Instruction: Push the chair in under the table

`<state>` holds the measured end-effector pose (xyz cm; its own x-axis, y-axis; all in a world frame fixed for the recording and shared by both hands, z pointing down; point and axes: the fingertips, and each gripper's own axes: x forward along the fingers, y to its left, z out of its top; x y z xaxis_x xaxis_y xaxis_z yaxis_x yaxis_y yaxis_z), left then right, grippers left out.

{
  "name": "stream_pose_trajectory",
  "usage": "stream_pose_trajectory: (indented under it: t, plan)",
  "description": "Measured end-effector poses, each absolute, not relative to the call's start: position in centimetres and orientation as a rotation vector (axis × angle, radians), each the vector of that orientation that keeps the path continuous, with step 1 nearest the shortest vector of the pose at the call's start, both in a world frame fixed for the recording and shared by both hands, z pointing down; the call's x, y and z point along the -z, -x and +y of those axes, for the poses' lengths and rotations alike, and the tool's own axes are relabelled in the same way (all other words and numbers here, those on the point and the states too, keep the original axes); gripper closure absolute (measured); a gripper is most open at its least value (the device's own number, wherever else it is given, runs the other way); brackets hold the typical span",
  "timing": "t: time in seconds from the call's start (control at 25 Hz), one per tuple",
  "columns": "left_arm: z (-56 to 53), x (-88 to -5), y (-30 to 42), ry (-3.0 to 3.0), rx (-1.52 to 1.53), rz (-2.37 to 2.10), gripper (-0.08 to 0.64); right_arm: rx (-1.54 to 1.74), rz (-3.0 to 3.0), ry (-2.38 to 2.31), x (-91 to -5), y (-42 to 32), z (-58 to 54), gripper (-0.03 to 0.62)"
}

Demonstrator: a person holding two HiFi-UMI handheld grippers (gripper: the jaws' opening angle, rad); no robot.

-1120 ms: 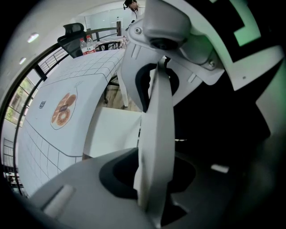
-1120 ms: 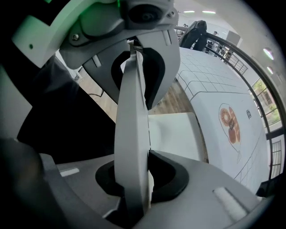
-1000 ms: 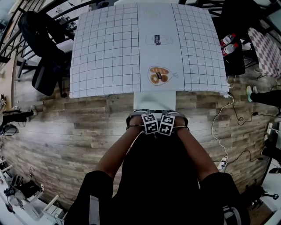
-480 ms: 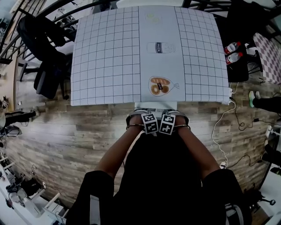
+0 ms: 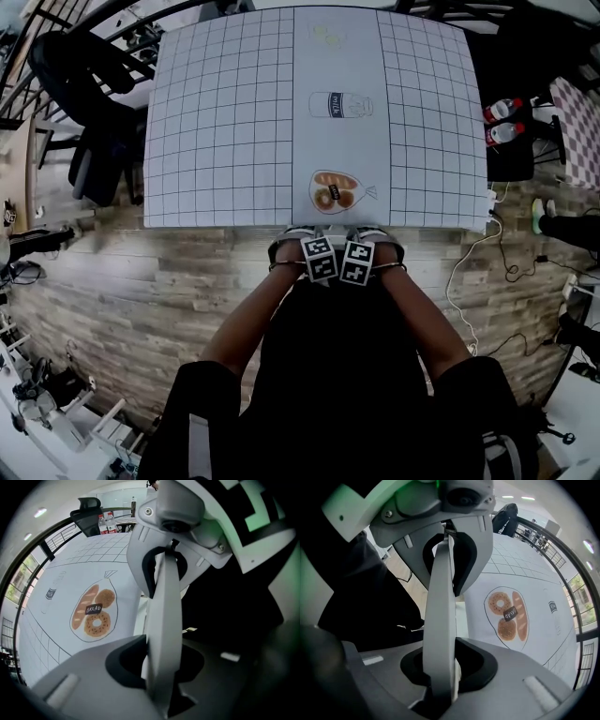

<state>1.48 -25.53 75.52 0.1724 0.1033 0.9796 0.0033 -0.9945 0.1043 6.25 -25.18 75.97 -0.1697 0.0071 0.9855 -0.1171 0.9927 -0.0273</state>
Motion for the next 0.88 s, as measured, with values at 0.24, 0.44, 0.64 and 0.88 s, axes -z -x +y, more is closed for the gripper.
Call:
stream_pose_trajectory:
  t: [0.24,0.44,0.64,0.88]
  plan:
    - [-25.7,-76.2,-2.1,-2.325,-1.99,0.119,0.46,-0.085,-1.748,-0.08,-76.6,-6.8,-25.5,0.512]
    - [-26.2,-76.7,-1.8,-2.299,-1.999,0.084,0.457,-0.063,-1.773,-0.063,-77.0,-6.7,-25.8,0.514]
    - [-27.1,-76.5,-1.9,-2.302,-1.981,0.023,0.456,-0.062,-1.793,-0.073,-76.8,-6.7,-26.7,0.514]
    - [-28.3,-76.7,-2.2,-2.302,-1.976,-0.012,0.454,-0.062,-1.787,-0.06,-77.1,-7.1,-27.8,0.514]
